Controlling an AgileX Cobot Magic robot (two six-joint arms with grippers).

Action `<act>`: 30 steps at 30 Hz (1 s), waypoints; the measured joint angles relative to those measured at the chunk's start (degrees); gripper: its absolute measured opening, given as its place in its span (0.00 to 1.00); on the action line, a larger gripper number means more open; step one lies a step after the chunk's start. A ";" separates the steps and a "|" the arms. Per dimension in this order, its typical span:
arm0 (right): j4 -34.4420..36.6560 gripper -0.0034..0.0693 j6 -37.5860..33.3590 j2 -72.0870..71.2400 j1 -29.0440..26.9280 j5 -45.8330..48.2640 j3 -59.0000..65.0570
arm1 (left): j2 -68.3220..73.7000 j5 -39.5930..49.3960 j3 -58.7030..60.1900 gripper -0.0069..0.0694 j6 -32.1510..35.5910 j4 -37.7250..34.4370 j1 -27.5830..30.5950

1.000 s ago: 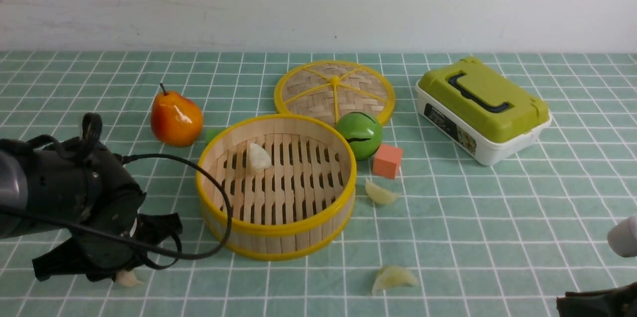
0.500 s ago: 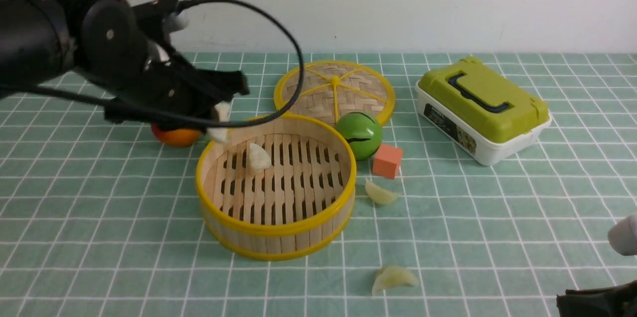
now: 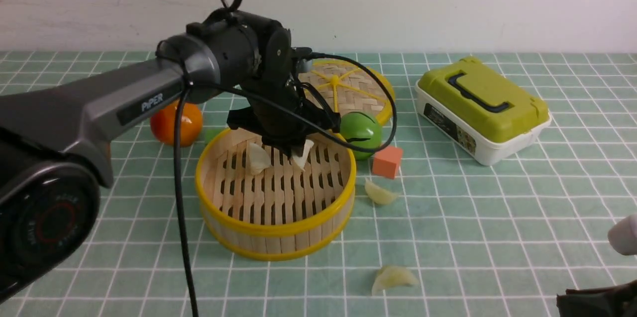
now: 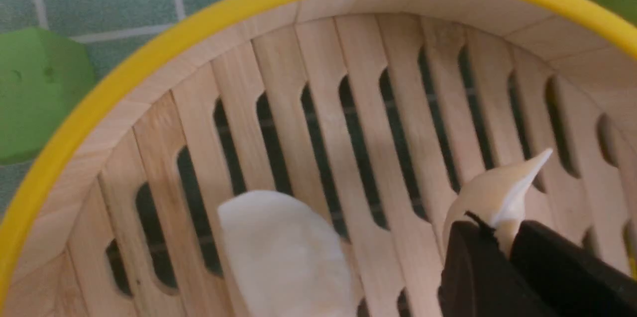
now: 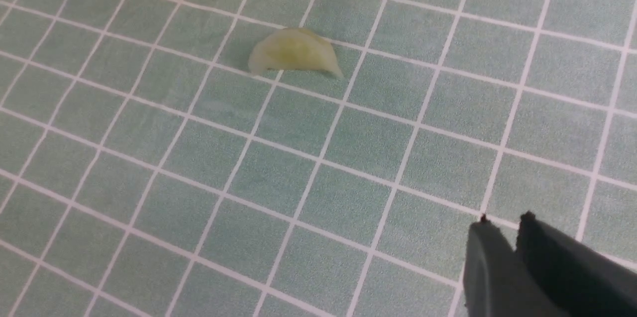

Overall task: Put the dumplings into the steamer on the table with the blue tablecloth.
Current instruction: 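Place the dumpling into the bamboo steamer basket with the left gripper, then reach for and grasp a dumpling lying on the table beside the steamer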

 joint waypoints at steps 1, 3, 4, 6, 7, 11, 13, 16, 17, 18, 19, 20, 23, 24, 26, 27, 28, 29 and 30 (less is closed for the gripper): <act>0.00 0.16 0.00 0.00 0.00 0.42 0.00 | 0.77 0.77 -0.71 0.20 -0.35 0.45 0.00; 0.00 0.16 -0.25 0.00 0.00 1.08 0.00 | 1.29 1.37 -1.07 0.24 -0.48 0.79 0.00; 0.00 0.16 -0.93 0.00 0.00 1.86 0.00 | 1.42 1.43 -1.21 0.28 -0.56 0.73 0.00; 0.00 0.16 -2.30 0.34 0.00 3.92 -0.46 | 1.42 1.61 -1.40 0.39 -0.56 0.86 -0.04; 0.00 0.17 -2.37 0.61 0.00 4.74 -0.78 | 1.31 1.61 -1.44 0.43 -0.56 0.86 -0.04; 0.56 0.23 -4.14 4.70 0.00 11.43 -5.43 | -0.31 5.05 -2.54 0.57 -0.18 0.81 -0.06; 3.04 0.30 -7.73 8.70 0.42 15.23 -9.18 | -3.57 8.29 -3.74 0.58 1.33 0.70 -0.06; 7.61 0.41 -14.67 14.03 2.86 17.15 -13.72 | -11.71 10.53 -4.78 0.53 4.08 0.25 -0.11; 8.92 0.46 -18.29 16.73 4.65 17.10 -15.34 | -15.94 11.26 -5.02 0.47 5.02 0.12 -0.11; 9.52 0.48 -20.43 18.63 5.95 16.78 -16.64 | -18.06 11.71 -5.03 0.45 5.52 0.08 -0.11; 9.95 0.51 -22.41 21.14 7.61 16.21 -18.38 | -22.21 12.88 -5.03 0.40 6.16 0.05 -0.11; 10.01 0.54 -23.55 23.78 9.20 15.48 -20.26 | -25.51 13.90 -4.65 0.35 6.51 0.01 -0.11; 6.35 0.60 -24.89 32.33 13.39 14.79 -27.35 | -34.68 16.31 0.37 0.21 7.39 0.01 -0.11; 5.09 0.61 -24.93 34.03 14.16 14.79 -28.74 | -36.93 16.49 2.66 0.18 7.75 0.01 -0.11; -0.30 0.61 -25.06 39.49 16.57 14.72 -33.27 | -41.77 16.10 9.05 0.12 8.40 0.01 -0.11; -0.91 0.61 -25.08 40.53 17.02 14.63 -33.70 | -43.37 15.74 11.47 0.10 8.51 0.01 -0.11; -5.99 0.61 -25.08 43.98 18.72 14.25 -36.95 | -47.00 14.28 17.28 0.07 8.69 0.01 -0.11; -8.66 0.61 -25.08 46.36 19.49 13.84 -38.40 | -49.08 12.98 21.47 0.07 8.75 0.01 -0.11; -13.20 0.61 -25.13 49.04 20.48 13.33 -40.60 | -52.59 11.40 26.34 0.07 8.74 0.11 -0.11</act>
